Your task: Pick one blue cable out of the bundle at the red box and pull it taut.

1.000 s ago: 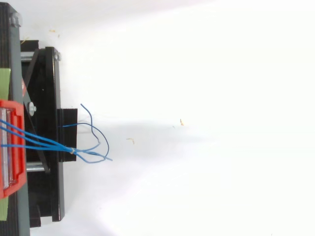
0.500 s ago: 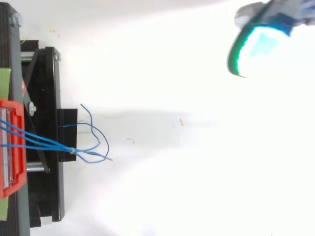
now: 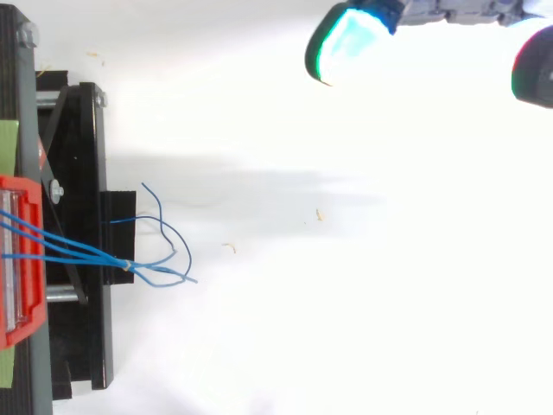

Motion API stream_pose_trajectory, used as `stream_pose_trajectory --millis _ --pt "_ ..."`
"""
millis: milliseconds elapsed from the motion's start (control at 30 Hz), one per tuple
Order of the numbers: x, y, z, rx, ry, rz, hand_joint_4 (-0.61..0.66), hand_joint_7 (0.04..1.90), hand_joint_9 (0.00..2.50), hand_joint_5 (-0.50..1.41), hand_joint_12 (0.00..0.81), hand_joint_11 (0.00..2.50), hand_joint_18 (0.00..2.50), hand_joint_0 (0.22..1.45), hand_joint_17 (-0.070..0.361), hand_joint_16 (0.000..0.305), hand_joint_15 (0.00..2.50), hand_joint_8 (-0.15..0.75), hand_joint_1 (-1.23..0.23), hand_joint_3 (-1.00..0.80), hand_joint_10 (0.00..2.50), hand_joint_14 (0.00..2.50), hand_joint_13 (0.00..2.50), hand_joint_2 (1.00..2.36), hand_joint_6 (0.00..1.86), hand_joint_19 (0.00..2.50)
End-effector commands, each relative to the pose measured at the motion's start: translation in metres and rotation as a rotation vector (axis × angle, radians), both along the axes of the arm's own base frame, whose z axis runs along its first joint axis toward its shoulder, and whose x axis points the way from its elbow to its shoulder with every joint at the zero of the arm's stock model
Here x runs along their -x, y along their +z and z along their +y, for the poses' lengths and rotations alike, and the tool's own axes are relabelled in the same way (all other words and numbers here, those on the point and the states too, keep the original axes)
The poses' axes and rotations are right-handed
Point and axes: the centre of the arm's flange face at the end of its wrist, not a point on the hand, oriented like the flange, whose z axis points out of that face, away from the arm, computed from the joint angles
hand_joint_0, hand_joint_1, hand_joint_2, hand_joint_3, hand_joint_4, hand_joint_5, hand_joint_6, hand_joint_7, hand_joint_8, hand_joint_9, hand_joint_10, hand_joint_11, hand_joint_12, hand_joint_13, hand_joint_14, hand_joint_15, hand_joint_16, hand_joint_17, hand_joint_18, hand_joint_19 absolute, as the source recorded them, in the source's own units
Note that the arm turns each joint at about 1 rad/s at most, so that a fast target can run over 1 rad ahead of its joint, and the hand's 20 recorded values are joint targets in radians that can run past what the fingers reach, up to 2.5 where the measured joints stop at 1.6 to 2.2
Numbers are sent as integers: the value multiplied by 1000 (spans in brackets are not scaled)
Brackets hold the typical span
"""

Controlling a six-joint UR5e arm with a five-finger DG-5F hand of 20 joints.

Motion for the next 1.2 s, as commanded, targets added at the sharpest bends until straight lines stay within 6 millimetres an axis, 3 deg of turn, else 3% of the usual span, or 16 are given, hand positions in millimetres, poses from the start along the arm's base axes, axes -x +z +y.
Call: stream_pose_trajectory --millis 0,200,833,1167 --pt "-5 -10 2 8 -9 2 231 645 261 -241 352 31 0 482 131 58 98 283 -524 -500 0 2 35 1000 501 163" --pt "-19 -17 17 44 -6 -33 229 643 289 -241 352 44 0 487 128 57 107 289 -533 -500 1 3 67 1000 501 156" --pt "-29 -15 45 142 16 -57 237 632 350 -235 352 36 79 492 127 56 96 295 -564 -500 0 3 139 1000 501 162" --pt "-50 -61 48 84 22 -45 240 629 370 -234 352 36 118 494 126 56 97 299 -567 -500 0 3 161 1000 501 166"
